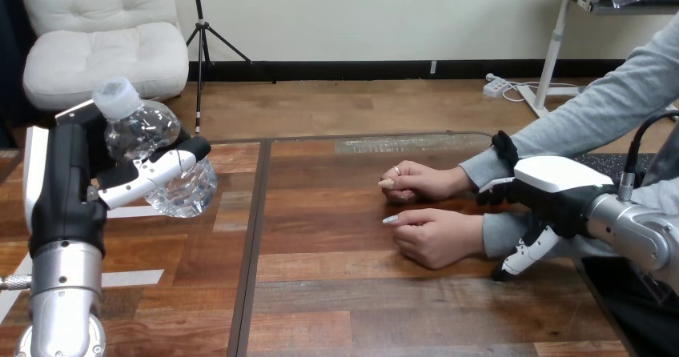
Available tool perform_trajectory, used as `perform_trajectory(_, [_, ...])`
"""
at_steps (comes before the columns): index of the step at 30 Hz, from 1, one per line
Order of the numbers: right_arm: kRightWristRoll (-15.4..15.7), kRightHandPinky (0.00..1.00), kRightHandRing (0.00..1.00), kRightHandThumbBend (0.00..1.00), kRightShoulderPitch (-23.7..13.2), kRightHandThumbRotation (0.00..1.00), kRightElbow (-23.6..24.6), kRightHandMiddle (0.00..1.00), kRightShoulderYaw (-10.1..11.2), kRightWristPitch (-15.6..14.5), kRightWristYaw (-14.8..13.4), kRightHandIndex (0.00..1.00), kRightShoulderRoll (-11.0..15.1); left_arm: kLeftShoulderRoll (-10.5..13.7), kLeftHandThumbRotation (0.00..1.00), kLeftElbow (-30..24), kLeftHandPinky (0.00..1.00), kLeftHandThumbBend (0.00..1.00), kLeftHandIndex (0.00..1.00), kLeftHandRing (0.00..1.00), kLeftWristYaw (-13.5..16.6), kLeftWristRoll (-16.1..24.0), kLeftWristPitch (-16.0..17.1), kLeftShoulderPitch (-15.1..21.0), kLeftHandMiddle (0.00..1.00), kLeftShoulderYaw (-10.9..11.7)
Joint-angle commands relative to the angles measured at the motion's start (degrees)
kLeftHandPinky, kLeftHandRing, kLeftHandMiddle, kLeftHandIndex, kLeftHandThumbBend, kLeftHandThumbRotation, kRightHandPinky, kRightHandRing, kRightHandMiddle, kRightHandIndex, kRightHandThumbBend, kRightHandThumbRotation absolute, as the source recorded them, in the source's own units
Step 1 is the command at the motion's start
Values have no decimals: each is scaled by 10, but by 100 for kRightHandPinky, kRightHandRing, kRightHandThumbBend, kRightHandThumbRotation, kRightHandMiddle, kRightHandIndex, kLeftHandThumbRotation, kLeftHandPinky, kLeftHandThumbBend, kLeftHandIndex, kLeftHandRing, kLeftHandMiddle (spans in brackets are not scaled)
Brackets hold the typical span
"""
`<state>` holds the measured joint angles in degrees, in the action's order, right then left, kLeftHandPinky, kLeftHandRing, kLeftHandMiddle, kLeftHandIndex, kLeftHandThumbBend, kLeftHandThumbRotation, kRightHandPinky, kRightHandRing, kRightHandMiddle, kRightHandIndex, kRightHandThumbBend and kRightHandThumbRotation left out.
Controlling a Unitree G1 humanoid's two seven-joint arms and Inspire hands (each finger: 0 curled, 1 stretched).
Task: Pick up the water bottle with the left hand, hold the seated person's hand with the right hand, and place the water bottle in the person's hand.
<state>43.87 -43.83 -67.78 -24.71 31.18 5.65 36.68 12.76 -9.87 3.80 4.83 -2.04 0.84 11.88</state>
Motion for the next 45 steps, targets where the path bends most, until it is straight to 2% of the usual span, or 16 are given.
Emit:
perform_trajectory(1, [10,74,82,100,-61,36,-6,84,-12,-10,-27,83,3,2,0,-41,28,73,40,33,-1,-5,11,25,39,3])
perform_trajectory(19, [20,67,78,100,-77,33,-19,80,-32,-22,-44,79,-7,4,0,-43,28,72,40,34,-6,-5,24,20,39,4])
perform_trajectory(28, [16,64,76,100,-81,34,-14,78,-33,-25,-33,78,-8,0,0,-53,27,73,40,33,-5,-7,14,18,39,5])
perform_trajectory(45, [9,61,73,100,-79,36,-14,76,-37,-38,-30,77,-13,0,0,-54,28,72,40,33,-8,-10,12,15,39,5])
